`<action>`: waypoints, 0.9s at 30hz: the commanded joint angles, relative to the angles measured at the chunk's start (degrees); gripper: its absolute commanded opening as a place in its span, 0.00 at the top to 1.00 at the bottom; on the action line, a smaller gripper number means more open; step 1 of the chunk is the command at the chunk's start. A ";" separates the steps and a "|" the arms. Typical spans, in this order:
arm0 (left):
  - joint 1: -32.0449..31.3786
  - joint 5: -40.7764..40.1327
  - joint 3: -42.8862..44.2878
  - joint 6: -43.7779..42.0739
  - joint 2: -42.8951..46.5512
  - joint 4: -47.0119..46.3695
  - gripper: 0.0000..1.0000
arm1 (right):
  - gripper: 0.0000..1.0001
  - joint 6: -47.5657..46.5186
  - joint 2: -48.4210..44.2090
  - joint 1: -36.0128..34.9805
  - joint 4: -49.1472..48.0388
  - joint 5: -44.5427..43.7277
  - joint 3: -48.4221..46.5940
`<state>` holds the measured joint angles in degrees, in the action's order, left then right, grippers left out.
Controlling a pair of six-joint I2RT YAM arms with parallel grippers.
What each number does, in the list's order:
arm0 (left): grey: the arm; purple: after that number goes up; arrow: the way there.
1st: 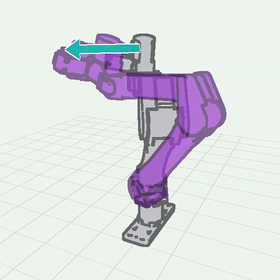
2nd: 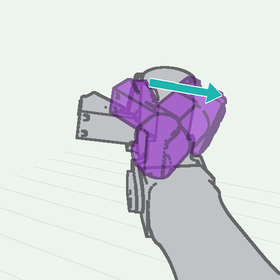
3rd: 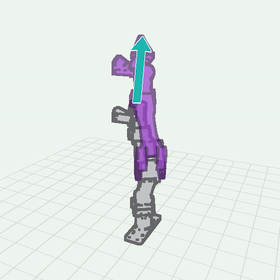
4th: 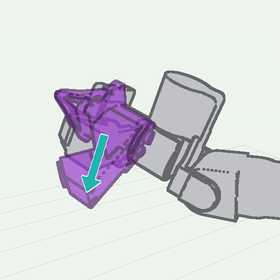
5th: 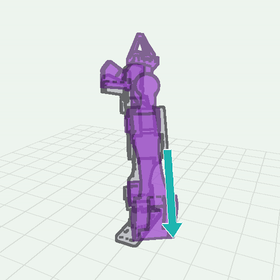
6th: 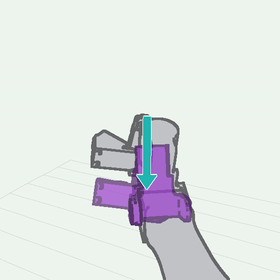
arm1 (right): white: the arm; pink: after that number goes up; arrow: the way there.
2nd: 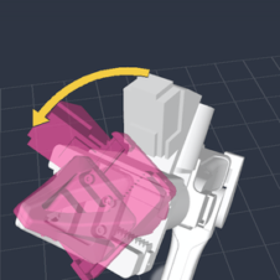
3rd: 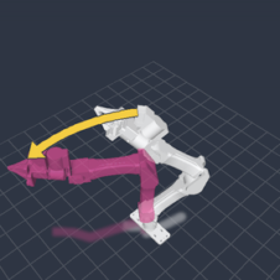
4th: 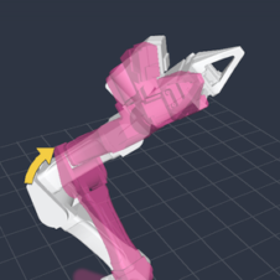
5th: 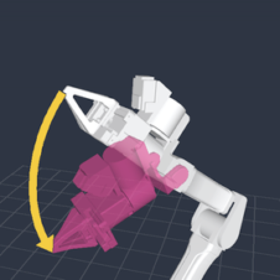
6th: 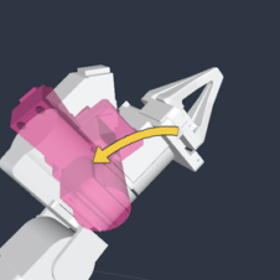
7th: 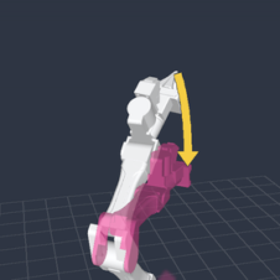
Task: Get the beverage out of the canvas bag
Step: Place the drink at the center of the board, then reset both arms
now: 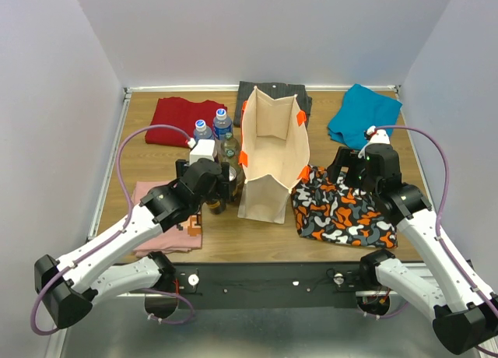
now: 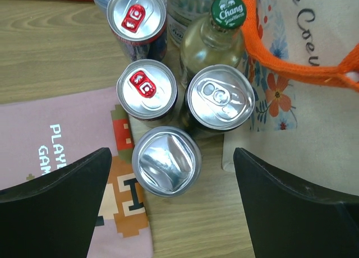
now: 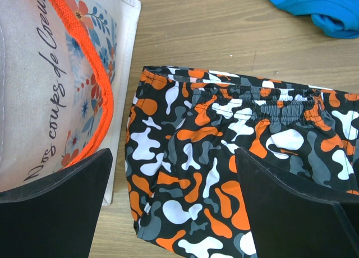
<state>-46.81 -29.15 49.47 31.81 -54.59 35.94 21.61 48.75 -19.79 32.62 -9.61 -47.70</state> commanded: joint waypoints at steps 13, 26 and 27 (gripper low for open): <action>12.61 4.89 5.90 -10.36 0.63 -2.63 0.01 | 0.01 0.37 -0.06 0.02 -1.07 -0.41 0.59; 26.93 21.40 11.16 -14.93 -3.06 -5.01 0.01 | 0.01 0.54 0.38 -0.07 -0.89 -1.38 0.51; 29.03 22.72 11.61 -15.37 -3.59 -4.83 0.01 | 0.01 0.63 0.29 0.02 -0.89 -1.47 0.51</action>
<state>-22.74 -14.81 57.95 19.22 -56.88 32.69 21.63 48.77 -19.79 32.62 -9.65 -47.70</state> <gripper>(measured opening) 0.988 0.991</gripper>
